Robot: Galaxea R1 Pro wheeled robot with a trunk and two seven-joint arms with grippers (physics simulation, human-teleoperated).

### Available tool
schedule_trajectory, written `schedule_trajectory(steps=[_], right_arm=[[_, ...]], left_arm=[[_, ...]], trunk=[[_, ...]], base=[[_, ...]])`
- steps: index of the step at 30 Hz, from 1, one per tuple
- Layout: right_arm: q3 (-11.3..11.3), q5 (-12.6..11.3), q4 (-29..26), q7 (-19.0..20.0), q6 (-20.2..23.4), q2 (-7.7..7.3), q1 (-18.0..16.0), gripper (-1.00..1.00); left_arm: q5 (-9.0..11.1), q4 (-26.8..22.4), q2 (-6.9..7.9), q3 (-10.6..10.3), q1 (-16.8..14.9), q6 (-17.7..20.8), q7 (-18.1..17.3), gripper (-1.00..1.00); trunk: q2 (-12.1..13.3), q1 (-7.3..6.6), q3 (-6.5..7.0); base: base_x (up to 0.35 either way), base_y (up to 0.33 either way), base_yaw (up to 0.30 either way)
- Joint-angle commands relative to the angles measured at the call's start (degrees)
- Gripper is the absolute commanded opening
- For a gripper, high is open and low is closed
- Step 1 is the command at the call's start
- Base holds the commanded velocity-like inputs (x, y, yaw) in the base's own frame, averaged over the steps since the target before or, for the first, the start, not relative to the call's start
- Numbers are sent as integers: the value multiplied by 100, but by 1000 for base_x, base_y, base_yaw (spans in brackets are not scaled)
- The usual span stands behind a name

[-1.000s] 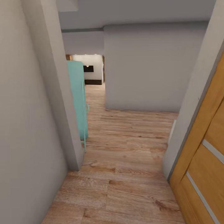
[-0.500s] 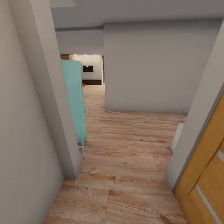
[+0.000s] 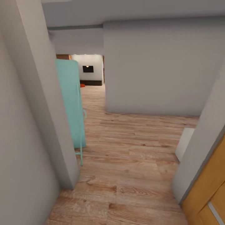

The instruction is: Move the two storage containers from the living room to the garage. In the garage, place one container on the floor and stack the other container on top of it (either order is fine).

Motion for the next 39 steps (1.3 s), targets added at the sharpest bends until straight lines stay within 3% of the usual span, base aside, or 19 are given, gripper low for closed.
schedule_trajectory(steps=[1, 32, 39], right_arm=[[48, -53, 18, -3, -31, 6, -6, 100], [48, -60, 18, -3, -39, -8, -6, 100], [48, -62, 18, -3, -31, -6, -6, 100]], left_arm=[[58, -1, 2, -44, -4, 23, -21, 100], [58, -2, 2, -44, -6, 24, -21, 100], [60, 1, 2, -44, -4, 24, -21, 100]], trunk=[[-3, 3, -6], [-3, 3, -5], [-3, 3, 8]], base=[[322, 0, 0], [322, 0, -1], [322, 0, -203]])
